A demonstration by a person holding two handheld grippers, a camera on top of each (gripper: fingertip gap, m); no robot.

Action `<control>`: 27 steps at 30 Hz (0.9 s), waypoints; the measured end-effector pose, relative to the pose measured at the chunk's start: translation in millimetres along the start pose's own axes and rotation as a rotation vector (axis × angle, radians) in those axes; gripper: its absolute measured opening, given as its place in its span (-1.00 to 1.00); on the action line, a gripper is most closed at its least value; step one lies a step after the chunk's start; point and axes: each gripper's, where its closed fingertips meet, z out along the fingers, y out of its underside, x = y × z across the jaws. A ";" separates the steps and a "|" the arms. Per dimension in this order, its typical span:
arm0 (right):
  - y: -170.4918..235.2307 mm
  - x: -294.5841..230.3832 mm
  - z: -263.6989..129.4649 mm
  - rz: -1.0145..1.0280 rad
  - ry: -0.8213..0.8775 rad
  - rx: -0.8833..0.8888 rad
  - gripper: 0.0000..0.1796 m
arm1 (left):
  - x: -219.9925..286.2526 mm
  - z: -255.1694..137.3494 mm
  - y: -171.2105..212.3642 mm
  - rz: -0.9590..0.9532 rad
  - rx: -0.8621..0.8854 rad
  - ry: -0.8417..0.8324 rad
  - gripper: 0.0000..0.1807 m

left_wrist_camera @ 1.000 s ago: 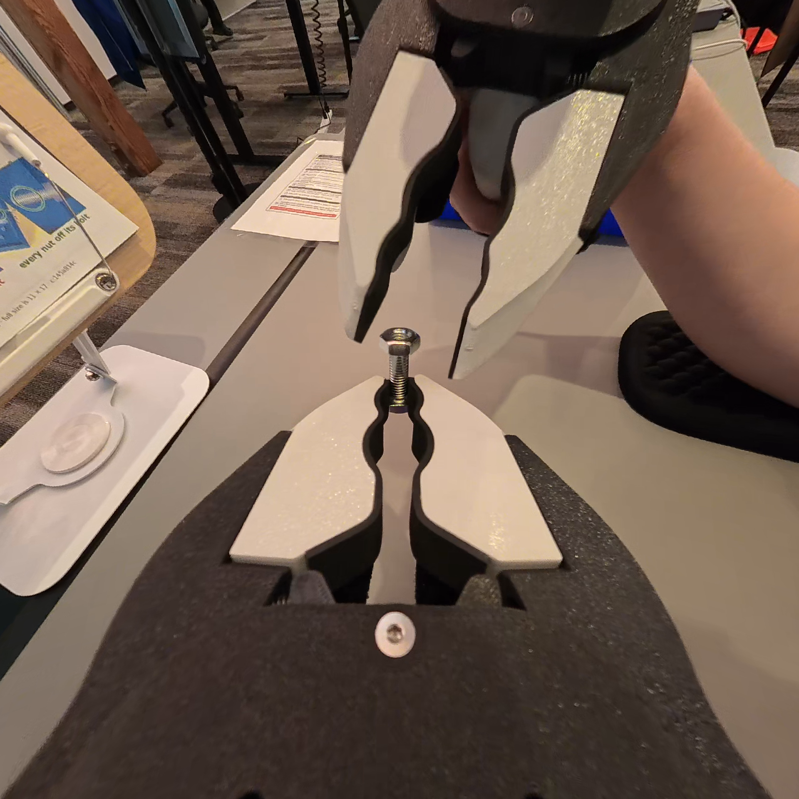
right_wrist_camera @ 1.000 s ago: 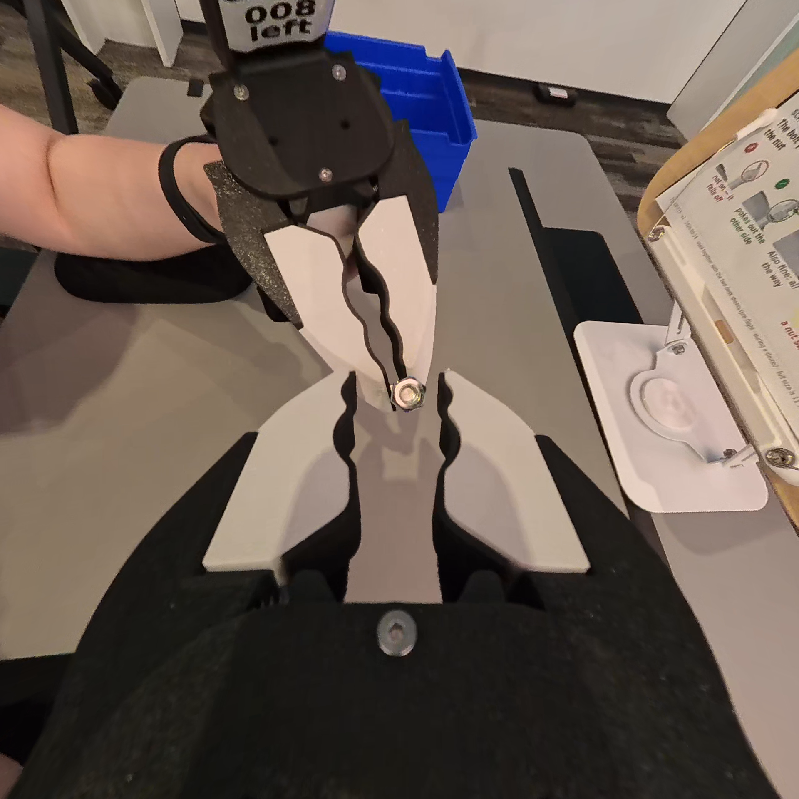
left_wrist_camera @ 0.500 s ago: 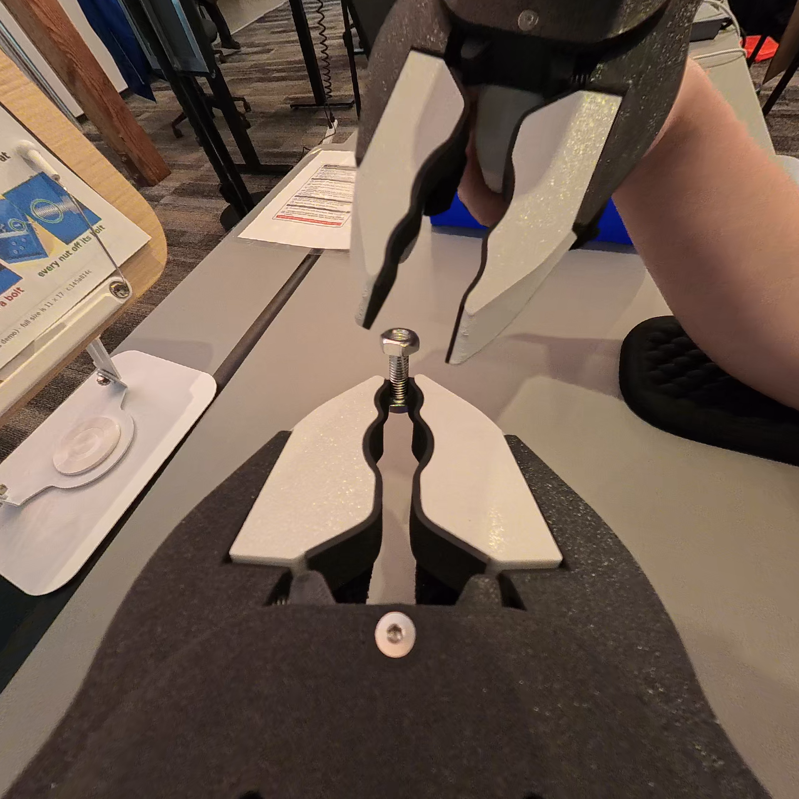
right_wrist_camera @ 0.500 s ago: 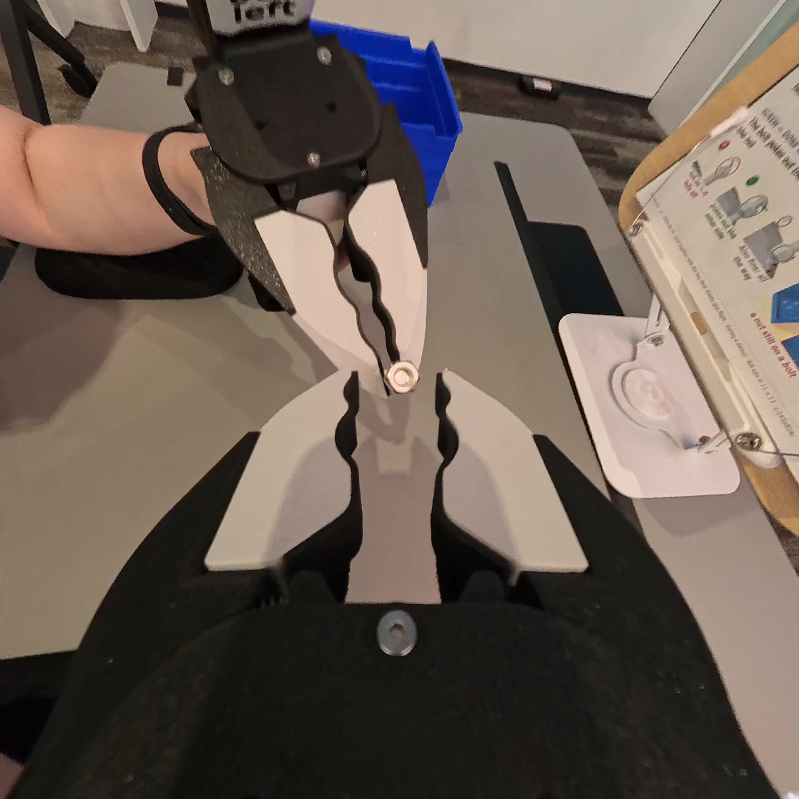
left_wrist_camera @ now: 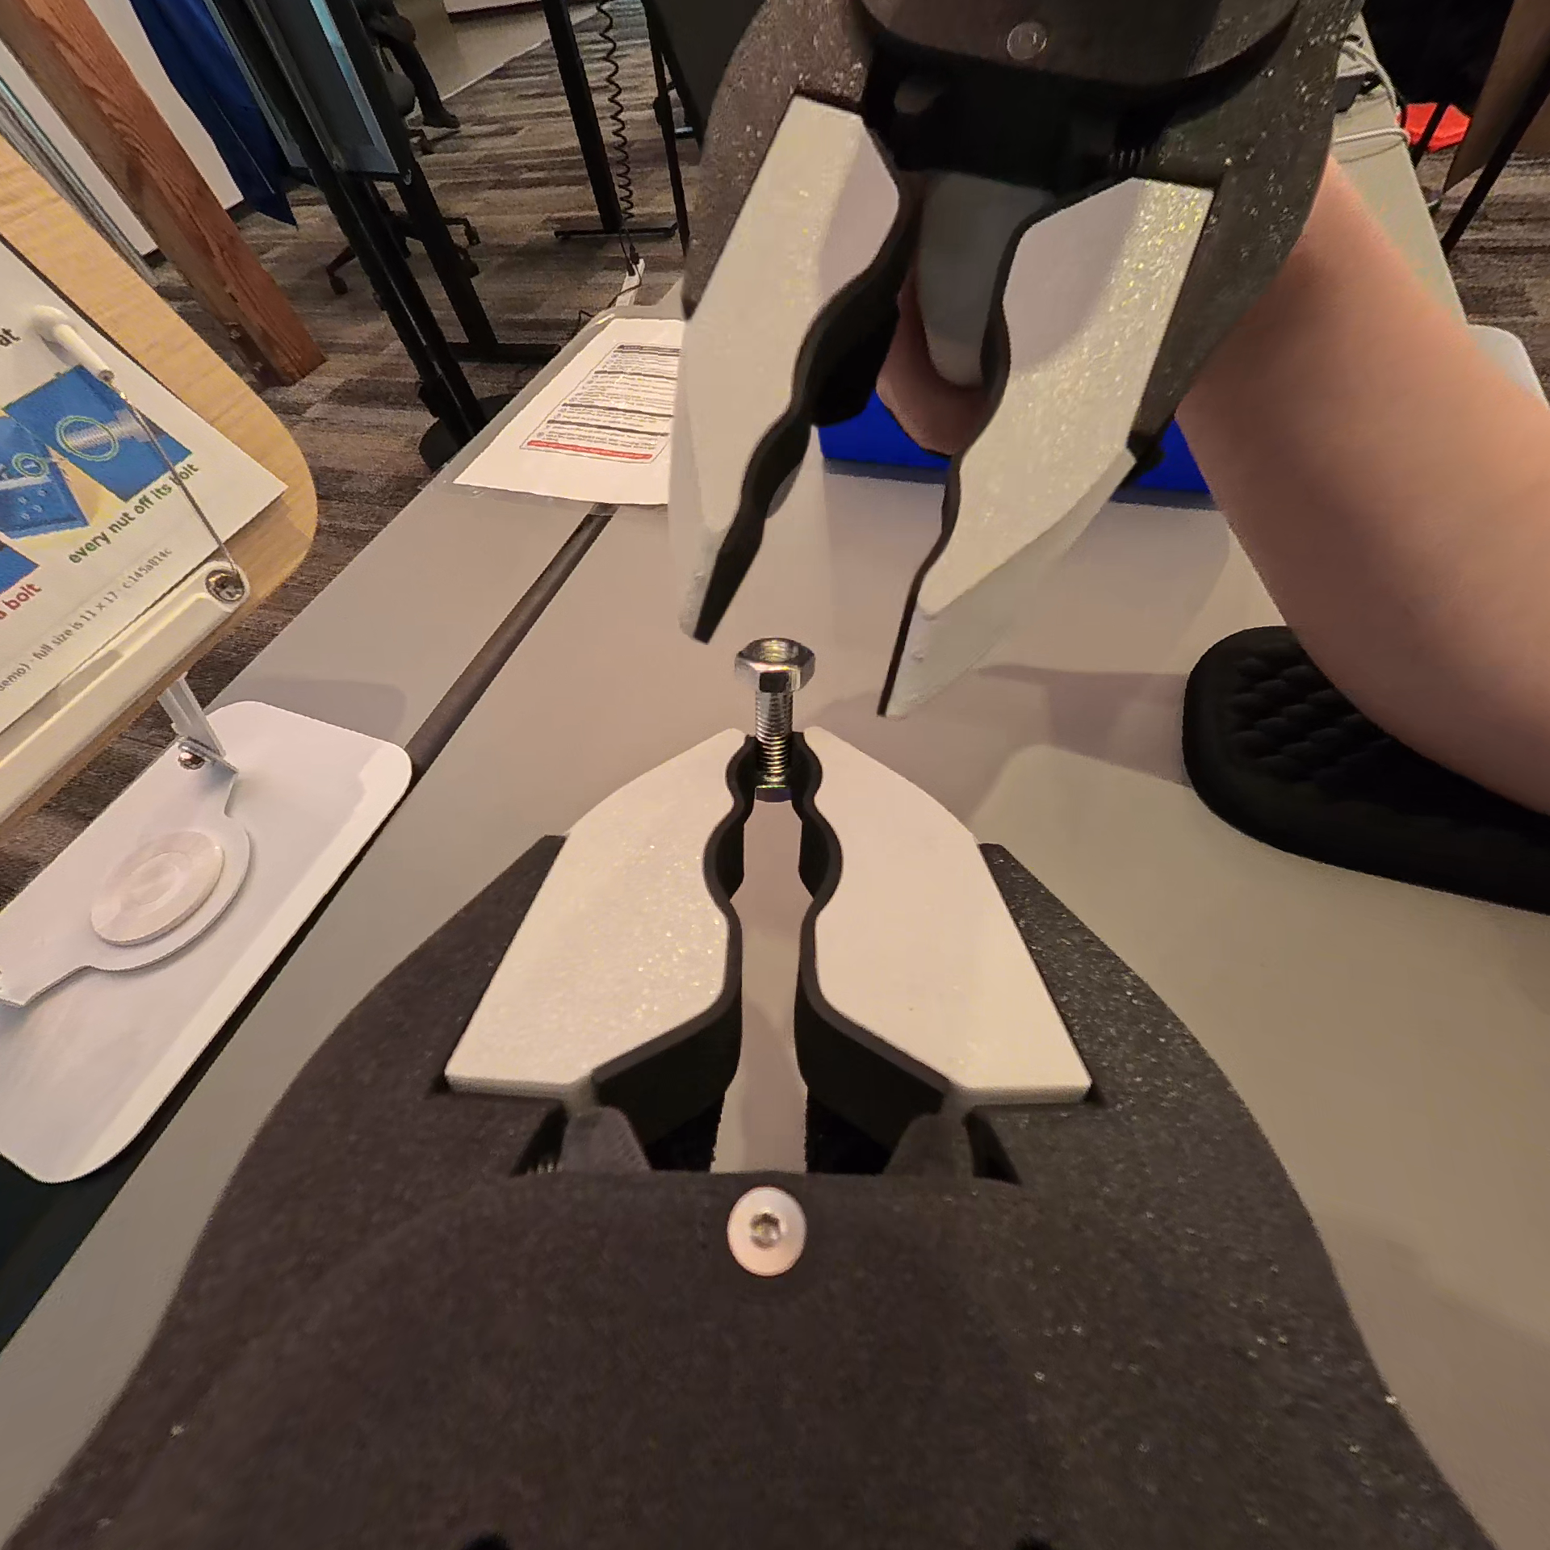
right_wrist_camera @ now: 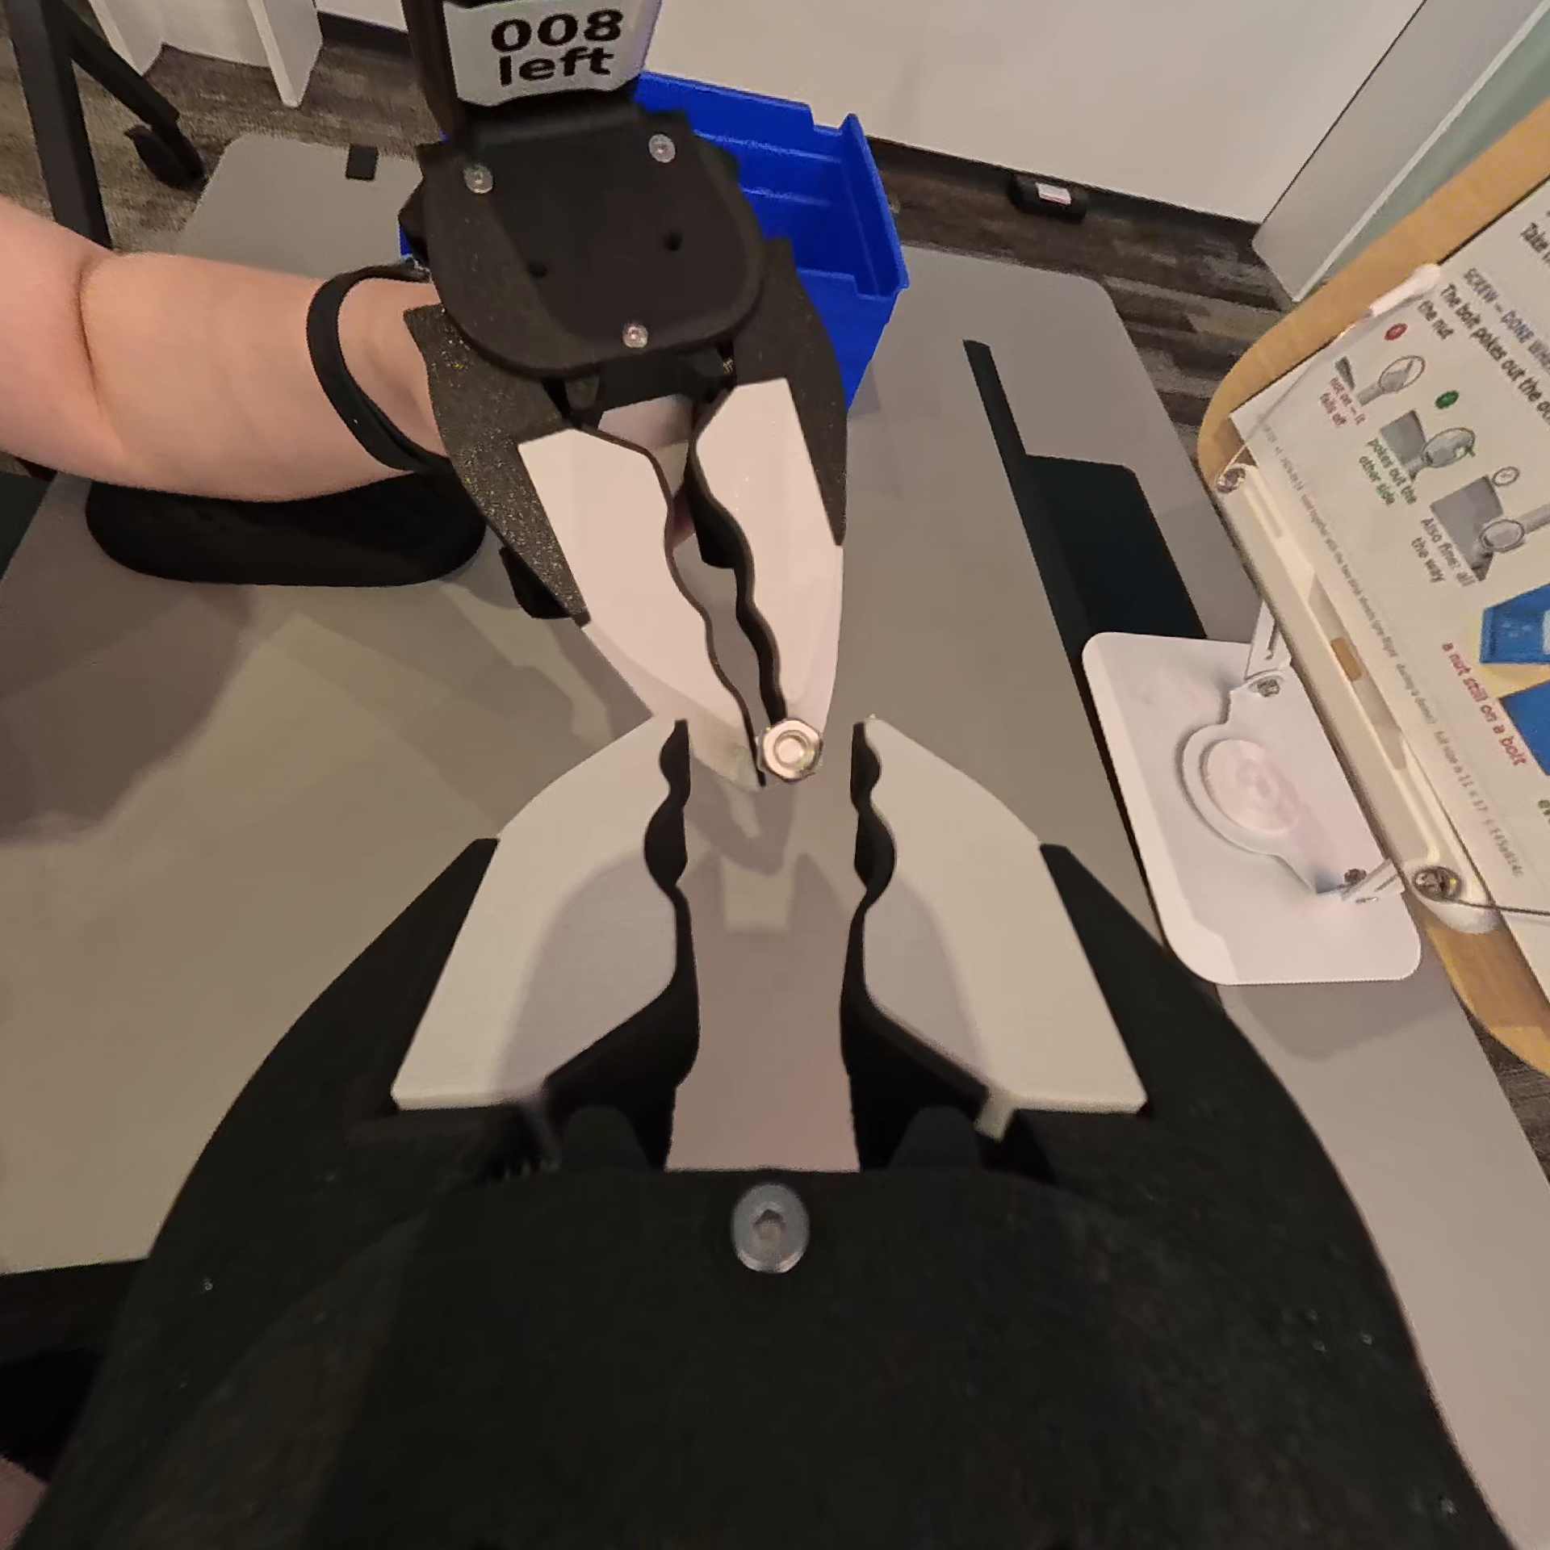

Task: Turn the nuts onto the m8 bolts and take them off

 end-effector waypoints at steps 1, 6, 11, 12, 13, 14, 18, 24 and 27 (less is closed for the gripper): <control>1.0 -1.8 1.6 -0.009 -0.007 -0.010 -0.60 | 0.2 -0.1 -0.4 0.004 0.002 -0.002 -0.92; 11.1 -5.7 -0.9 0.001 -0.028 -0.063 -0.66 | -3.2 -1.8 -0.4 -0.007 0.004 -0.014 -0.92; 6.2 1.7 -4.5 0.027 0.005 -0.029 -0.68 | -4.0 -2.3 -1.1 -0.016 0.012 -0.012 -0.92; 2.7 3.5 -2.9 0.026 0.014 -0.011 -0.65 | -3.3 -1.9 -1.1 -0.014 0.012 -0.011 -0.92; -0.3 4.3 -1.0 0.020 0.020 0.001 -0.63 | -3.0 -1.5 -1.0 -0.012 0.011 -0.011 -0.92; -2.2 3.0 1.1 0.011 0.014 0.007 -0.62 | -2.9 -1.2 -0.8 -0.011 0.010 -0.012 -0.92; 8.3 -2.3 1.8 0.005 -0.001 -0.066 -0.62 | -5.0 -1.6 0.6 -0.013 0.003 -0.020 -0.92; 4.1 1.1 -6.1 0.046 -0.001 -0.020 -0.66 | -3.2 -2.5 -2.7 -0.018 0.021 -0.010 -0.92; -0.9 -0.5 -0.7 0.021 -0.002 -0.008 -0.59 | -1.9 -1.7 -2.5 -0.014 0.021 -0.007 -0.92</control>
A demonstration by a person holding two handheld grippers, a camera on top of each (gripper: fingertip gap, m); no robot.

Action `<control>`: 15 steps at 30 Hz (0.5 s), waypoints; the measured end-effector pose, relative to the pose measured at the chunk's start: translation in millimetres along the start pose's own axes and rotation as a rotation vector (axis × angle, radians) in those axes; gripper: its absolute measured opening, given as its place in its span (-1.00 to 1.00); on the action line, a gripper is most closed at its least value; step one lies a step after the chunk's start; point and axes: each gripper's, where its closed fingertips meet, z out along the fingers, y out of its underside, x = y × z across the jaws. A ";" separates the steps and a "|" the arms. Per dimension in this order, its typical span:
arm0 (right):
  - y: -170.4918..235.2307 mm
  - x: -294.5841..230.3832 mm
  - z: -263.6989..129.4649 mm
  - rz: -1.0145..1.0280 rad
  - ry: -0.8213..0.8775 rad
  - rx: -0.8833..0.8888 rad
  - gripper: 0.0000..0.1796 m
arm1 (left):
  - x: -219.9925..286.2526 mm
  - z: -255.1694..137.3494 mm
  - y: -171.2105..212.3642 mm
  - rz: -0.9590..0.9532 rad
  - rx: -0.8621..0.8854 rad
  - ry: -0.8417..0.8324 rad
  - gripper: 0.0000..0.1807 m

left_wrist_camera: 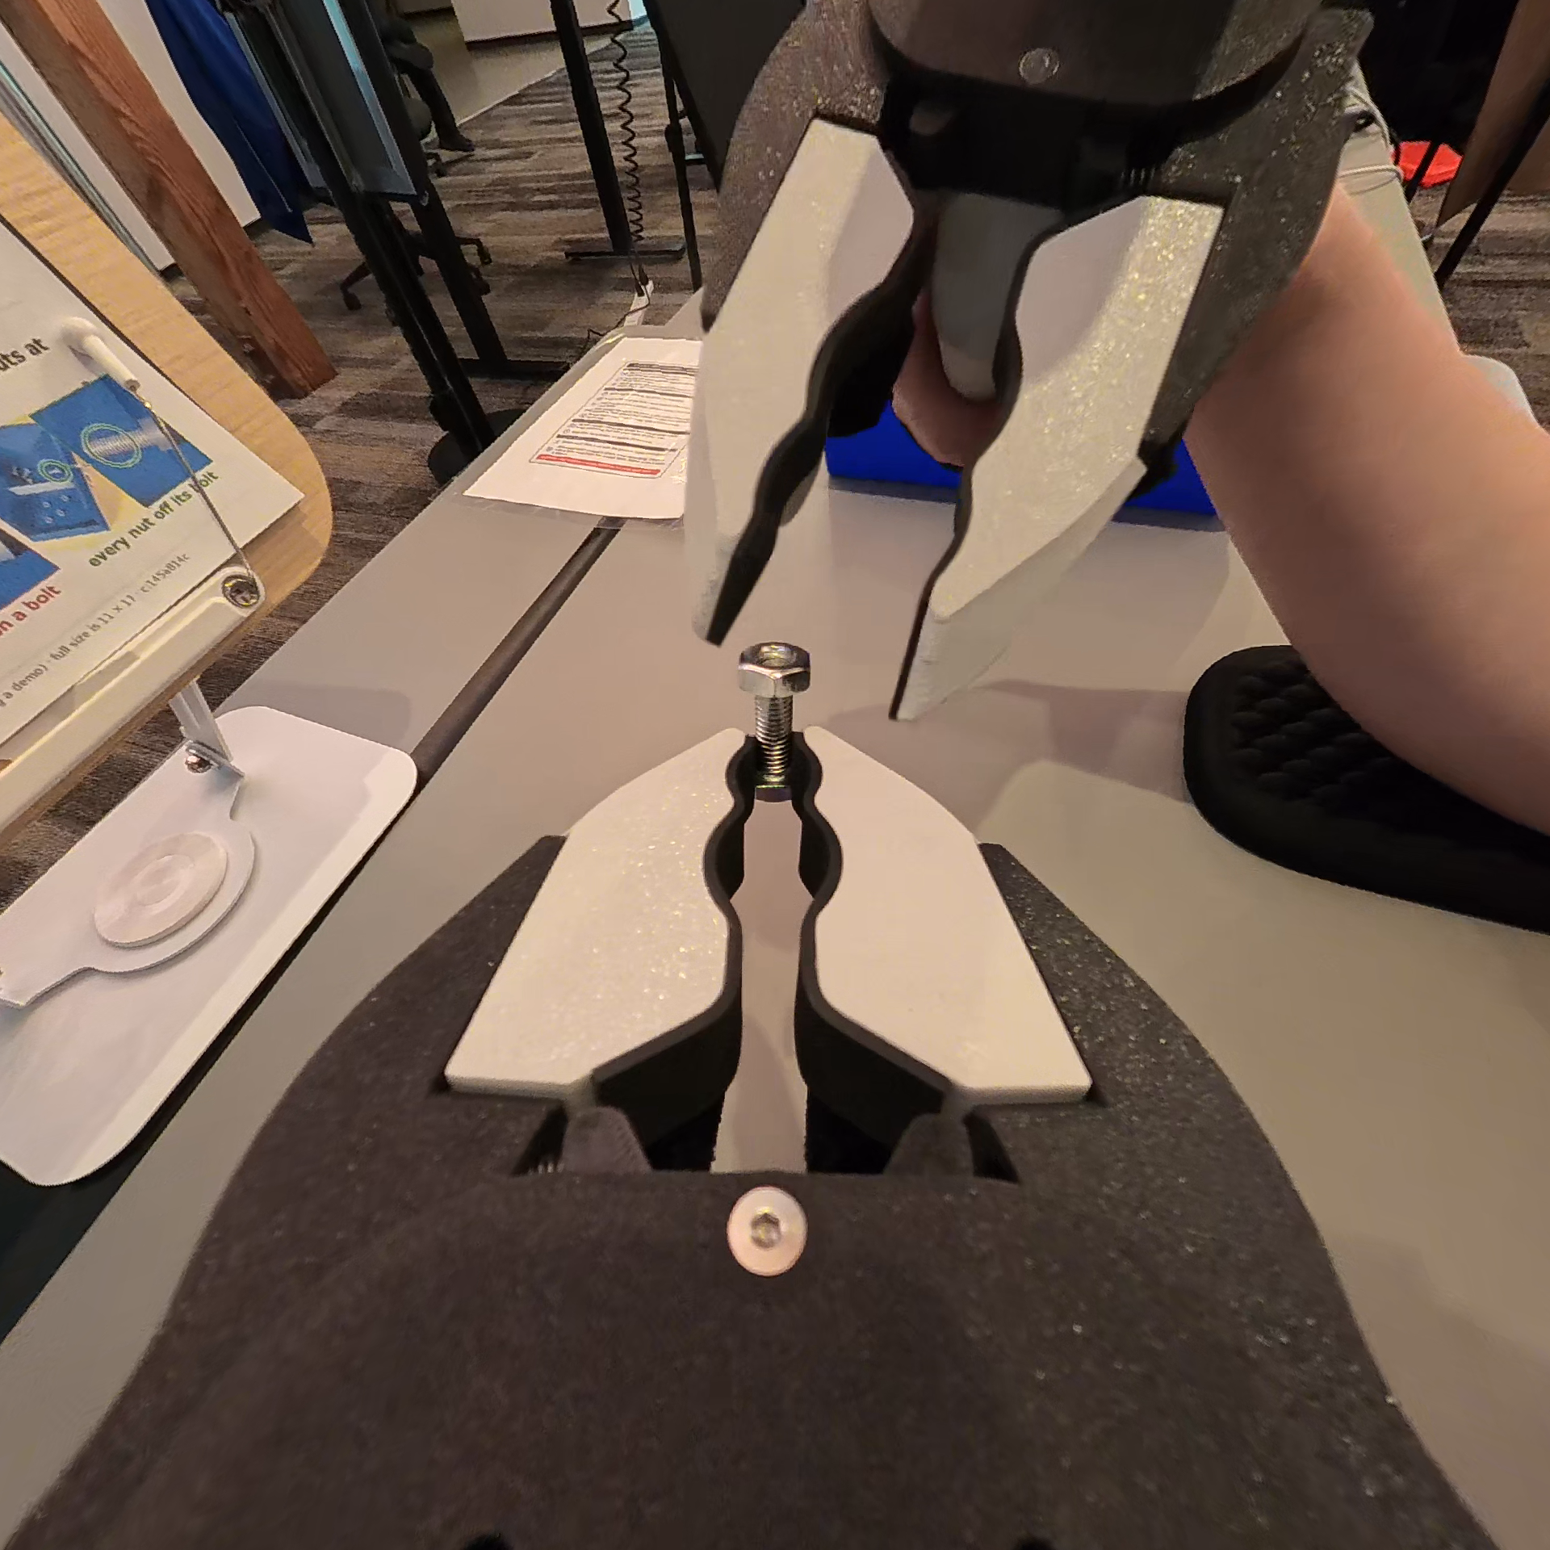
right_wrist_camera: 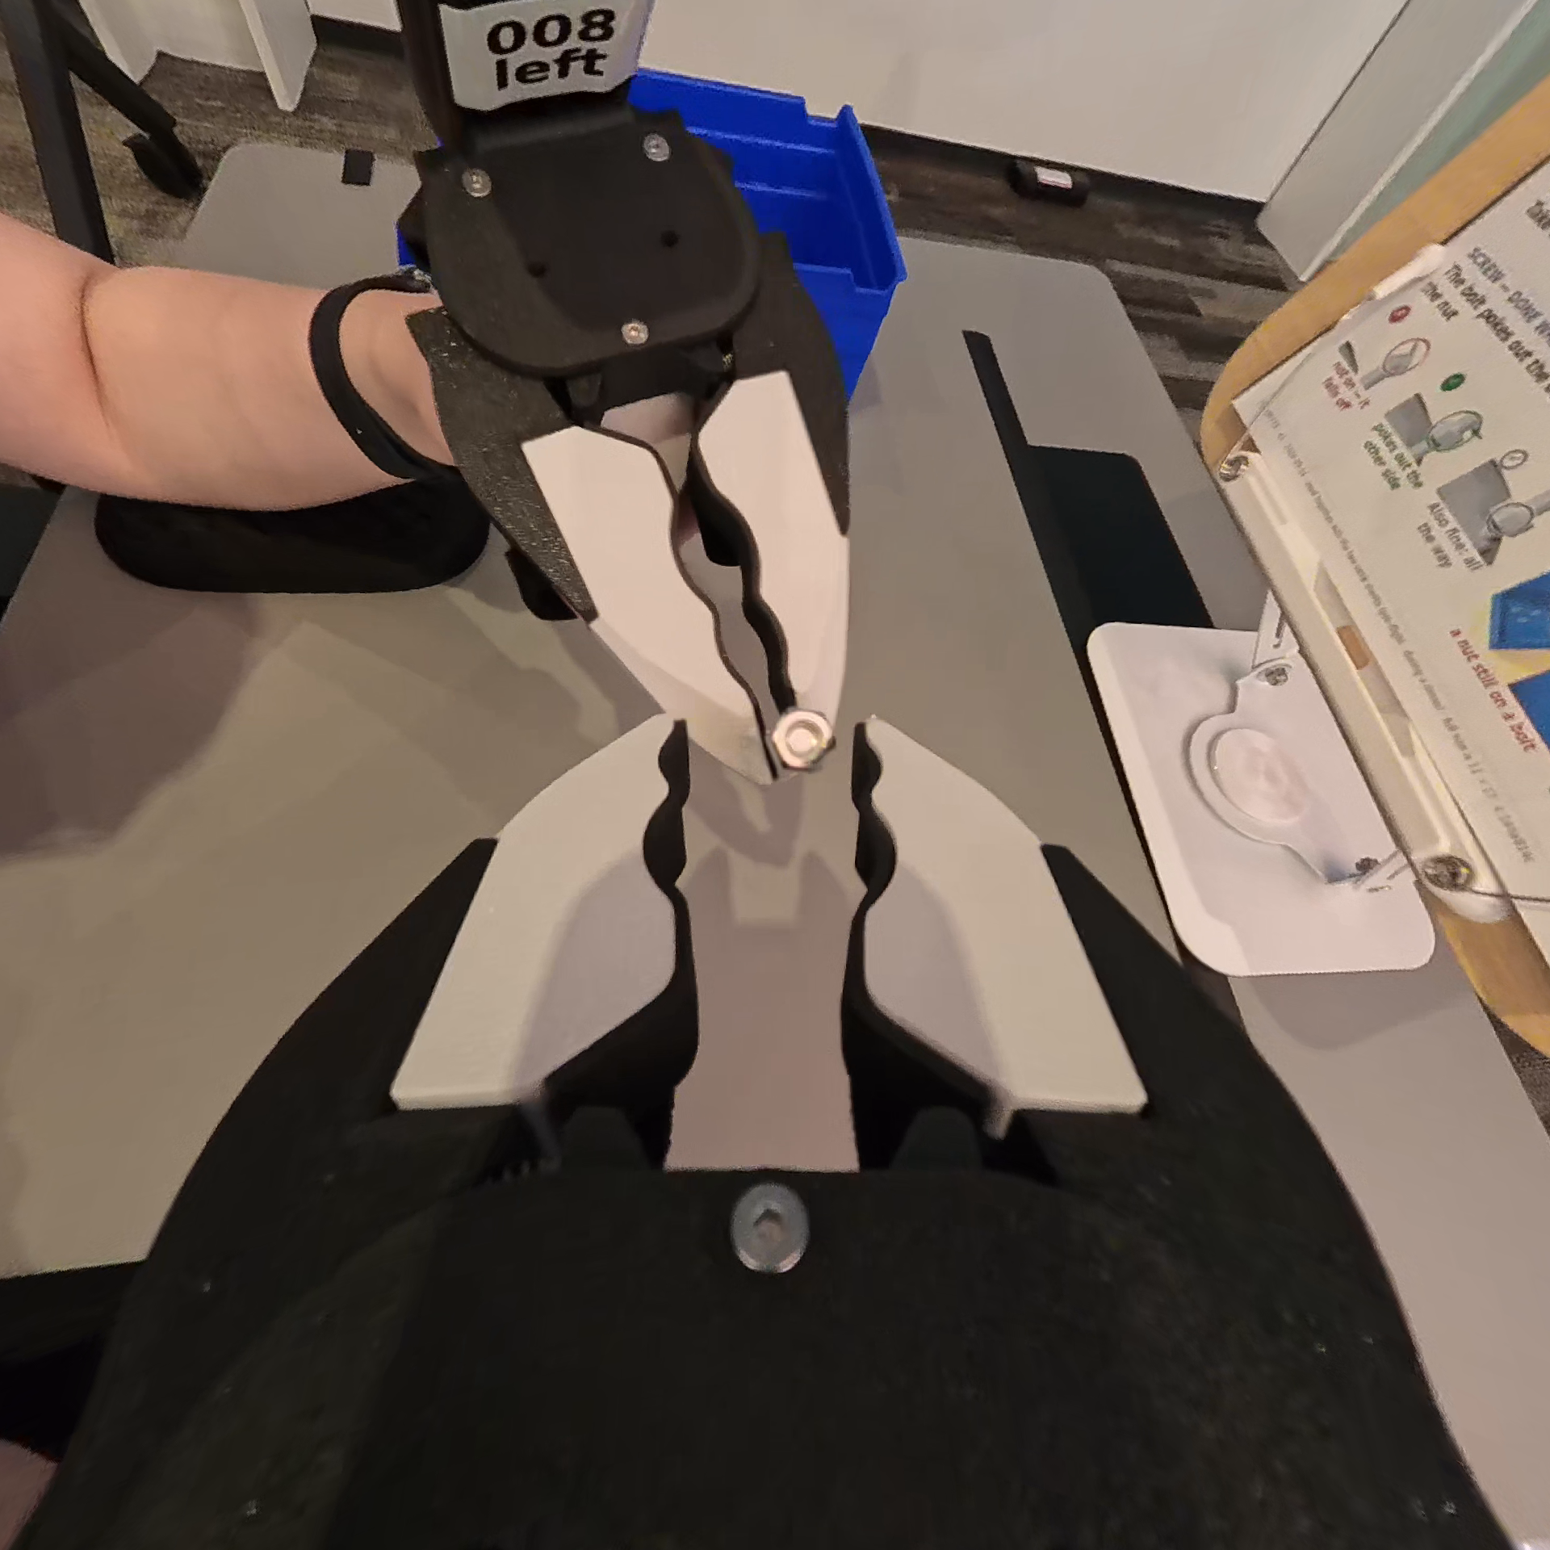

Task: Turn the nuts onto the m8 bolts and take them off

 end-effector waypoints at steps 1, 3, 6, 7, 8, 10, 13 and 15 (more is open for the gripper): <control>0.2 -2.8 1.9 -0.009 -0.012 -0.008 -0.59 | -0.3 -0.1 -0.2 0.000 0.000 -0.002 -0.92; 3.3 -3.6 2.8 -0.018 -0.007 -0.032 -0.57 | -1.8 -0.8 0.1 -0.001 -0.002 -0.009 -0.92; 9.7 -8.0 -4.0 0.014 -0.046 -0.056 -0.74 | -3.7 -2.4 -1.1 -0.009 0.007 -0.013 -0.92; 8.3 -7.4 -6.0 0.017 -0.045 -0.043 -0.74 | -3.3 -2.6 -1.9 -0.013 0.012 -0.008 -0.92; 5.4 -3.5 -7.3 0.016 -0.023 -0.024 -0.73 | -2.4 -2.7 -2.2 -0.015 0.012 -0.002 -0.92; -2.1 0.5 -7.2 0.021 -0.002 0.016 -0.67 | -1.5 -1.9 -2.1 -0.011 0.012 -0.001 -0.92; -4.2 0.5 -2.1 0.002 0.005 0.014 -0.61 | -0.3 -0.9 -2.2 -0.009 0.013 0.002 -0.92; 0.6 -2.8 0.8 -0.017 -0.005 -0.020 -0.58 | -1.6 -1.6 -2.2 -0.010 0.013 -0.003 -0.92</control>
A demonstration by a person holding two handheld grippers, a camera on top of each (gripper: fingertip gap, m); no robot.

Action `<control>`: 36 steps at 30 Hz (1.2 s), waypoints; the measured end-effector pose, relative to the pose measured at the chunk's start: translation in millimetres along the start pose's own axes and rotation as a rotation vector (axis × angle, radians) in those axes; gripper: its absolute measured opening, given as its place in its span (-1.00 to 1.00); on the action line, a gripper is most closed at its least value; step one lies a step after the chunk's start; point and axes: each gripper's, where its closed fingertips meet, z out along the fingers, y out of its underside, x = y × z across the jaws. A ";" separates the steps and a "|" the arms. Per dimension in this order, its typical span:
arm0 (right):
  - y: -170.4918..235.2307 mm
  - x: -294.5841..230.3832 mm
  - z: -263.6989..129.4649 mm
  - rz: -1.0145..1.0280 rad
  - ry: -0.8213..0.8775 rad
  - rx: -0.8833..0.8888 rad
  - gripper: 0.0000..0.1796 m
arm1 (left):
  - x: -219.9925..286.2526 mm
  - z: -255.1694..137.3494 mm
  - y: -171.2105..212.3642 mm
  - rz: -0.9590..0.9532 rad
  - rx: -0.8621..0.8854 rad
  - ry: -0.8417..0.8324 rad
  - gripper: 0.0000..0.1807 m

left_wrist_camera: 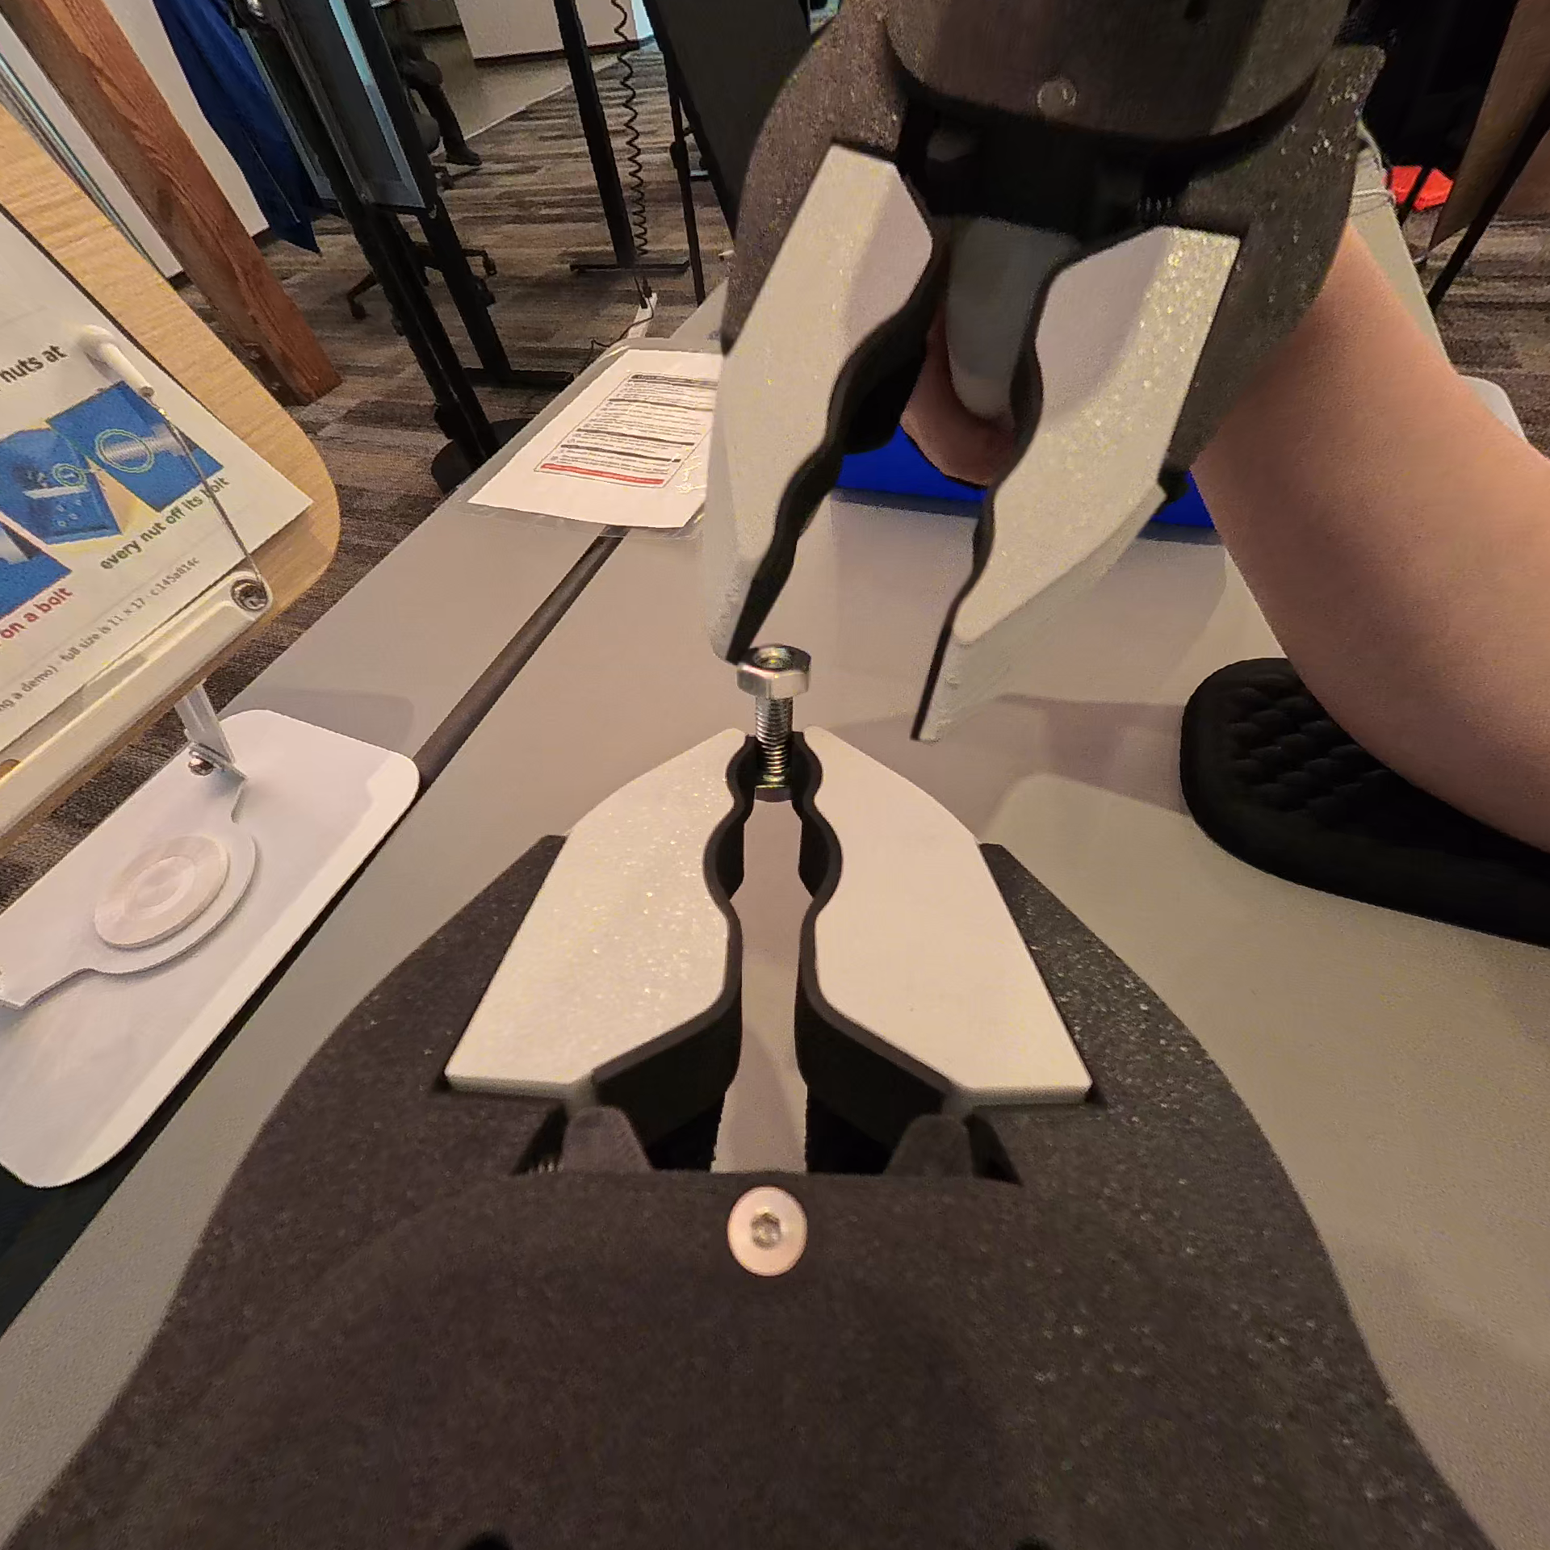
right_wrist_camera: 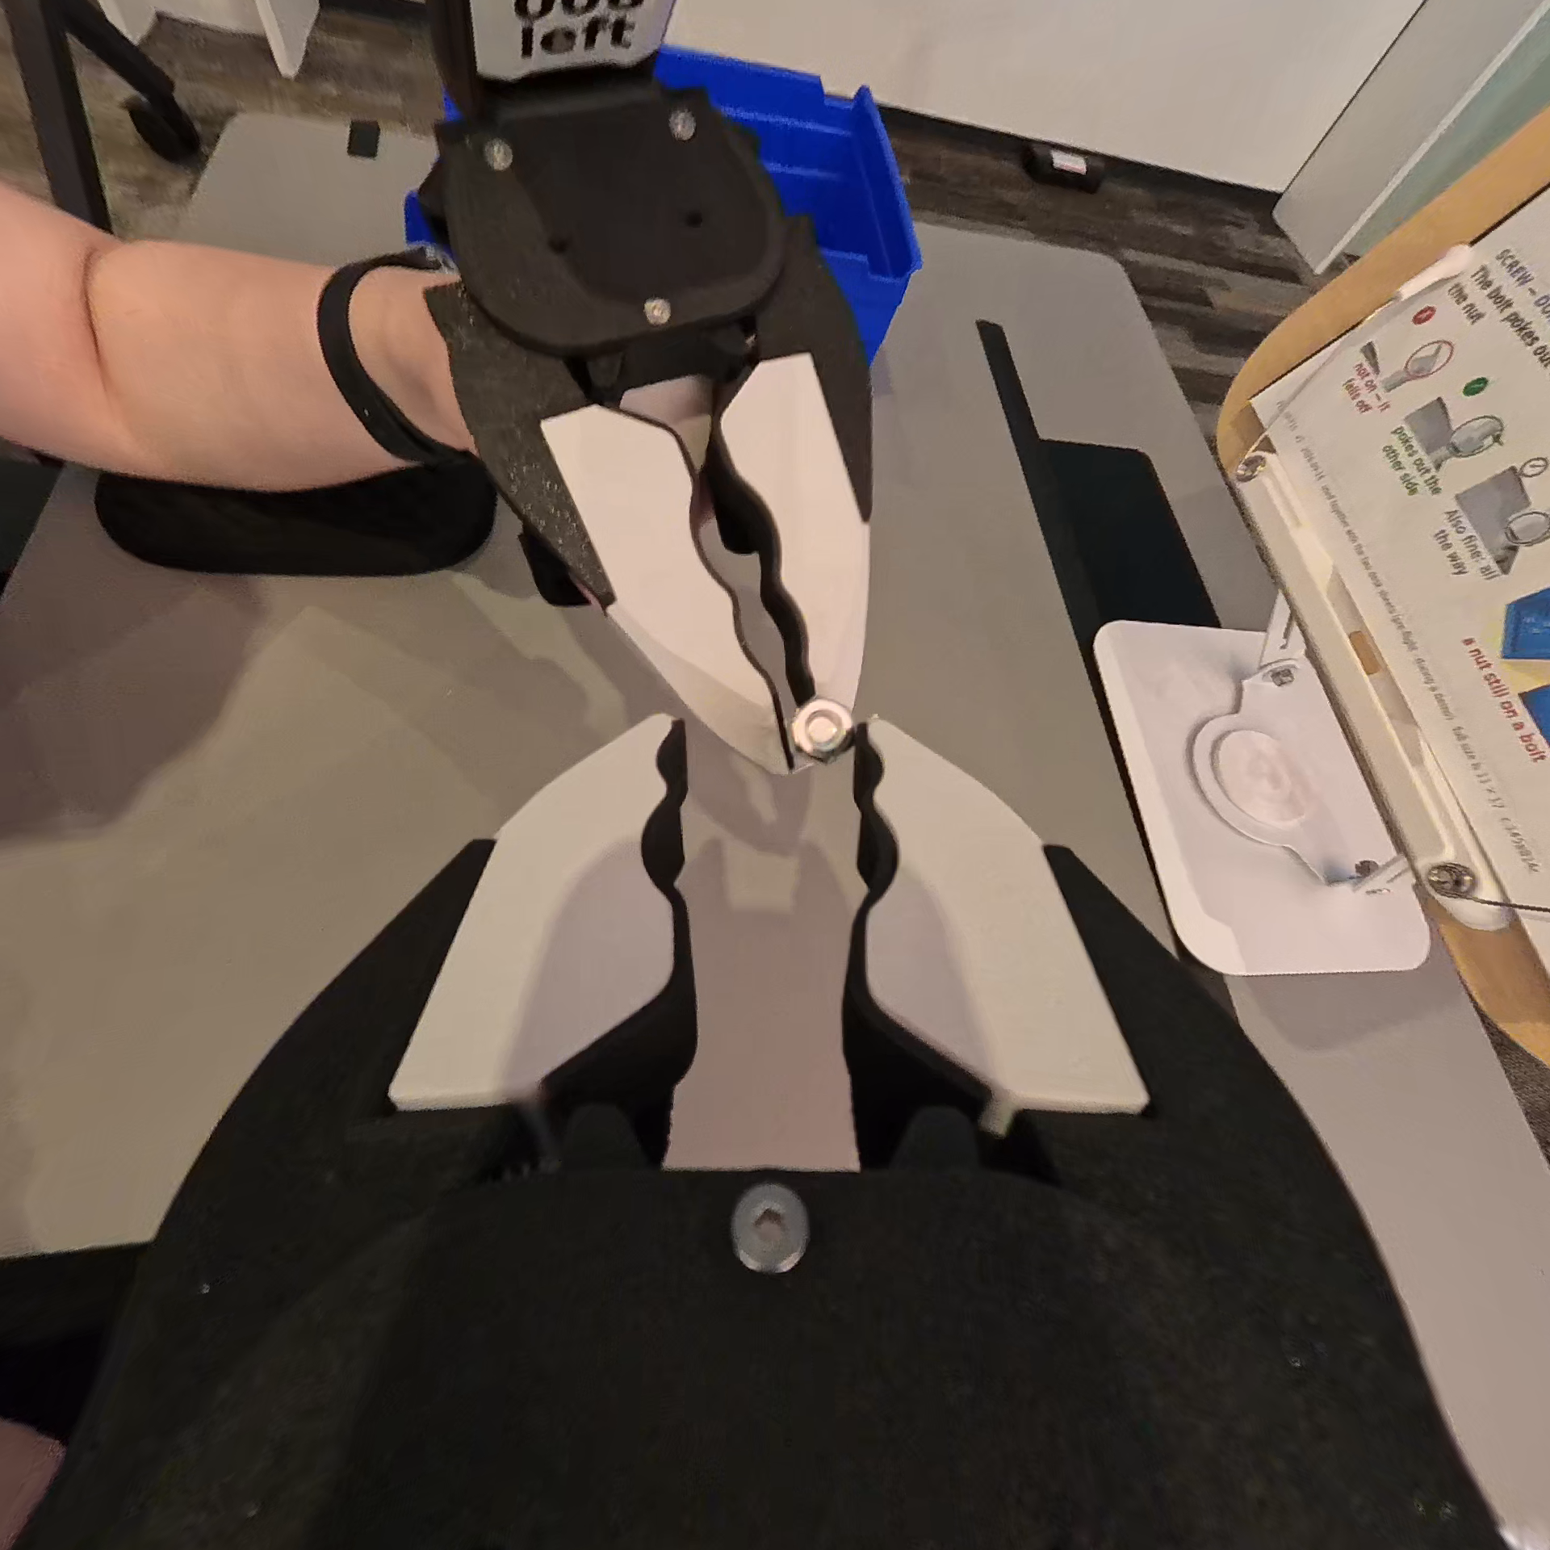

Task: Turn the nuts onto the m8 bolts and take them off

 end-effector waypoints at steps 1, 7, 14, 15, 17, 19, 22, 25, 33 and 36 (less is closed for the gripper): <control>1.8 0.0 -0.3 -0.008 0.005 -0.011 -0.59 | -1.0 -0.4 0.3 -0.001 -0.001 -0.003 -0.92; 2.6 2.8 -5.2 0.028 0.000 -0.002 -0.77 | -2.7 -1.3 -0.4 -0.010 0.006 -0.004 -0.92; 4.9 4.2 2.4 0.020 0.015 -0.032 -0.64 | 0.5 2.9 6.6 0.021 -0.041 0.000 -0.92; 5.2 1.9 3.5 0.014 0.002 -0.034 -0.64 | 0.4 3.2 6.9 0.023 -0.043 -0.002 -0.92; 8.8 1.8 3.5 0.017 0.005 -0.056 -0.65 | 0.0 3.2 8.0 0.024 -0.050 -0.003 -0.92; 14.3 1.2 0.7 0.048 -0.007 -0.084 -0.71 | -1.6 3.4 9.1 0.030 -0.055 -0.014 -0.92; 13.0 3.5 -2.5 0.054 0.002 -0.068 -0.74 | -0.2 4.3 8.6 0.022 -0.050 -0.004 -0.92; 5.9 5.7 -1.1 0.044 0.019 -0.034 -0.64 | 1.6 6.5 10.2 0.031 -0.059 -0.003 -0.92; 17.3 -2.0 0.2 0.051 -0.020 -0.105 -0.70 | -1.9 3.8 7.8 0.019 -0.045 -0.010 -0.92; 13.4 5.0 -0.4 0.052 0.021 -0.086 -0.65 | -0.4 4.4 8.0 0.027 -0.048 -0.006 -0.92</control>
